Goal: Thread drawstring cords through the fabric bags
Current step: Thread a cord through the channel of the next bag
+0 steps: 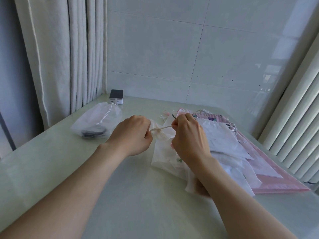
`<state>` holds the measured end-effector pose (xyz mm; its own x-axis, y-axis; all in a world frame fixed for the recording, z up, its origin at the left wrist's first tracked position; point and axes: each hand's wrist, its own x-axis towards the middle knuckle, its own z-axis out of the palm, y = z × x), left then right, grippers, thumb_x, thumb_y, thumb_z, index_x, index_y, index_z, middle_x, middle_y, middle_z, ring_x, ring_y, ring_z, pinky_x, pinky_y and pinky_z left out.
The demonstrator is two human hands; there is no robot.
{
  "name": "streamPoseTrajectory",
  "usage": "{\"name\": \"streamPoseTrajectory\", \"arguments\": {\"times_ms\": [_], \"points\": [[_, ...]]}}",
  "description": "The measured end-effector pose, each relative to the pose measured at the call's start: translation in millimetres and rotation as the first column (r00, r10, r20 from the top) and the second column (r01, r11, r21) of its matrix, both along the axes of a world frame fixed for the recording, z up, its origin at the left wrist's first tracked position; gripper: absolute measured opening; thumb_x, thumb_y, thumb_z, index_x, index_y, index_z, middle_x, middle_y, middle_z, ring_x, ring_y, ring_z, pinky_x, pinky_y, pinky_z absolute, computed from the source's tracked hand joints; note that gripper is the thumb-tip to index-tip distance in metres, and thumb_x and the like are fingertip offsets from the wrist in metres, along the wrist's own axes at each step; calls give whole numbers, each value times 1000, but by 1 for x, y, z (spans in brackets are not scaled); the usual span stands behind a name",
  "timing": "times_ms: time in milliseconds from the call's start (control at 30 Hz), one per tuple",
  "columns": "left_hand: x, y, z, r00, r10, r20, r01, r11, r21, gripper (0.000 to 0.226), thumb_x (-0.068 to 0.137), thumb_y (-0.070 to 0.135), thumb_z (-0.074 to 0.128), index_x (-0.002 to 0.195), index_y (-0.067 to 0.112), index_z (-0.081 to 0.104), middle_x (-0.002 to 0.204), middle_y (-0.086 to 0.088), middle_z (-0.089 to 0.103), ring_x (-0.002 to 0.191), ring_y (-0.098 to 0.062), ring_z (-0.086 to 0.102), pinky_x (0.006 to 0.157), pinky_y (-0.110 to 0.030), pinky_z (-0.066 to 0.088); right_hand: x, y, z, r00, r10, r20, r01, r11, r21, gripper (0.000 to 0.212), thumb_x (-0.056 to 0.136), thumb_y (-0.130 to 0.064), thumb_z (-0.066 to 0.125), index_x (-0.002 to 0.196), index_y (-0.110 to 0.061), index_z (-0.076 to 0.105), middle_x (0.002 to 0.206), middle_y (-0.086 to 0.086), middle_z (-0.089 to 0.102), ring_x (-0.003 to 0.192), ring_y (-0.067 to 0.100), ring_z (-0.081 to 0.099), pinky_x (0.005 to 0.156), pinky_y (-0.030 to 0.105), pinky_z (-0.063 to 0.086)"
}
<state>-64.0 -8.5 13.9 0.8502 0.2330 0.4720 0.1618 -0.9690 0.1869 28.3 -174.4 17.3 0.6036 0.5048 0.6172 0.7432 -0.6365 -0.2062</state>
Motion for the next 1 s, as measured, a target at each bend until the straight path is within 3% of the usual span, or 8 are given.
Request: {"name": "streamPoseTrajectory", "arguments": {"times_ms": [233,367,433,533,667,800,867,1000], "points": [[-4,-3,-1,1000,11,12,-11,1000,16,26,99,33,55,79,21,46,76,2,58,76,-28,57,59,-36,31,6,-1,-4,998,13,-68,-5,993,115,19,88,5,59,93,-14,60,97,5,65,82,31,61,69,46,54],[-4,3,-2,985,30,167,-27,999,-21,37,86,45,72,91,22,44,92,7,51,78,-22,54,65,-35,35,4,-3,-1,992,124,-10,-120,975,185,13,103,-8,48,104,-21,51,81,2,63,66,30,66,54,48,51],[-3,7,-6,979,-24,204,42,995,-88,51,81,46,77,115,25,45,117,7,50,99,-21,58,78,-39,49,-1,-3,2,983,183,-12,-176,958,226,9,108,-17,40,109,-24,46,83,3,64,60,32,67,48,49,50],[2,9,-12,973,-102,206,137,977,-166,67,83,46,70,143,26,46,145,8,43,131,-19,45,107,-36,41,-8,0,4,965,259,-30,-231,903,362,9,107,-25,34,110,-26,42,88,2,67,57,35,63,51,50,53],[4,3,-11,952,-94,290,197,917,-348,6,92,27,68,98,27,69,110,13,68,107,-10,59,85,-18,40,-16,-3,14,959,282,37,-248,766,593,14,110,-22,42,113,-21,56,68,3,64,55,24,68,56,45,51],[3,1,0,915,-64,399,292,788,-543,20,104,23,57,86,16,62,77,9,66,69,-7,59,58,-13,43,-20,-5,22,950,312,4,-218,654,725,36,107,-12,47,141,-20,53,95,-7,69,85,8,73,71,35,62],[2,-1,5,891,-33,452,346,693,-632,26,110,30,50,92,11,54,75,11,65,65,-7,63,57,-16,48,-18,-4,17,942,324,-86,-178,702,690,50,102,-12,53,149,-27,45,121,-4,66,109,9,66,85,35,60],[2,2,6,890,20,456,328,667,-669,26,112,37,42,93,20,48,74,14,57,60,-4,60,62,-24,49,-22,4,2,878,390,-279,-193,819,540,65,98,-17,60,152,-43,33,127,-10,58,112,10,63,89,24,52]]}}
